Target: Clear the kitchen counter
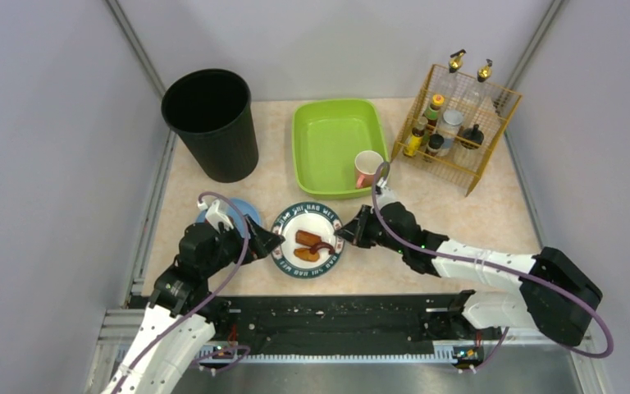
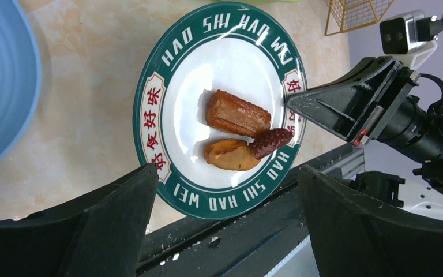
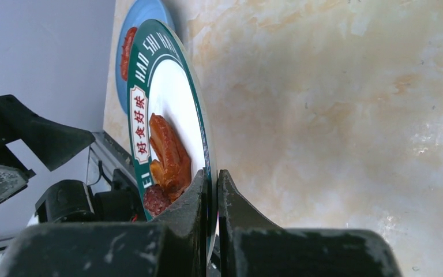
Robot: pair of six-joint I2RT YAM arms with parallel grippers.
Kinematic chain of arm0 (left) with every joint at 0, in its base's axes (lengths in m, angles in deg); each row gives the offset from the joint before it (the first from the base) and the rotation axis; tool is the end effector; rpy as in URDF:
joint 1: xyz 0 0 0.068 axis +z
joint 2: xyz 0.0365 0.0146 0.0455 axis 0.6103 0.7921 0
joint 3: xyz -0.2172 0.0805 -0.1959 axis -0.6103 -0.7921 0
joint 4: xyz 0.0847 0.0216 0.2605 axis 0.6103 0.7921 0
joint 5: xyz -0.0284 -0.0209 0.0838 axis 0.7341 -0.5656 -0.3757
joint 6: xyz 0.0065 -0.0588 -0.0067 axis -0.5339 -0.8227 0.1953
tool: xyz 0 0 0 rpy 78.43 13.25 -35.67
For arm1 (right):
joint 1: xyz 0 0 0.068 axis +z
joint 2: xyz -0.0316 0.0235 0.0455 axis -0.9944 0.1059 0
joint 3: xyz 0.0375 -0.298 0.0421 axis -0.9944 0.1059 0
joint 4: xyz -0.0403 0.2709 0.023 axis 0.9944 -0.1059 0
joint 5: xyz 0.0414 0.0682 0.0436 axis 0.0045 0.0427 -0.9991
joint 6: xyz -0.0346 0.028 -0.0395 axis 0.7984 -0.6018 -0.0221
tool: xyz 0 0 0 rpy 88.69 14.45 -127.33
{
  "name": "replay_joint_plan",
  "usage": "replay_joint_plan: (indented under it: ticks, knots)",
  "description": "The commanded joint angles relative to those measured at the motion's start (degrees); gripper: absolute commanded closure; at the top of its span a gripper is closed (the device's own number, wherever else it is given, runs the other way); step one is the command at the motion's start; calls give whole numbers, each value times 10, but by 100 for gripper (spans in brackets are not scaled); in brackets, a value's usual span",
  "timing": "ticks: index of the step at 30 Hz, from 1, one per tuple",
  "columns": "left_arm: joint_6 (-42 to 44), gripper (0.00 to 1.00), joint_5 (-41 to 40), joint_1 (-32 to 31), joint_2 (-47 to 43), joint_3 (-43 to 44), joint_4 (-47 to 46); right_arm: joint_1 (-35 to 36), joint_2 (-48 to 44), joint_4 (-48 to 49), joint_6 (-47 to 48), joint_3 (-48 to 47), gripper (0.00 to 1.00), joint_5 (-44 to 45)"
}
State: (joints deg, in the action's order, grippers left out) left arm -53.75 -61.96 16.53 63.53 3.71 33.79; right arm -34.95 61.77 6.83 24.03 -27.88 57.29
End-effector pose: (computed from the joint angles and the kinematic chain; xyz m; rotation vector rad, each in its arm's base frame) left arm 0.0916 -0.0481 0.2583 -0.2552 2.1349 -0.9826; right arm 0.1689 0.1959 0.2133 0.0678 2.2023 1.1251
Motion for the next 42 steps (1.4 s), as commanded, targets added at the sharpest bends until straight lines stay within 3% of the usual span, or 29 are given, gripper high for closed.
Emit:
replay_joint_plan:
  ticks: [1,13,24,33,42]
  knots:
    - [-4,5,26,-1,-12,-2,-31,-3,-51,7,4,-56,100,-21]
    - [-10,7,35,0,-30,5,-22,-2,-102,-47,21,-98,100,-40]
    - [-39,15,58,-1,-32,-13,-50,-2,-103,-31,12,-110,100,-68]
    - [-45,34,65,-1,-32,-19,-66,-3,-109,-32,10,-118,100,-70]
    - [-51,68,74,-1,-30,-27,-82,-3,-116,-31,10,-119,100,-73]
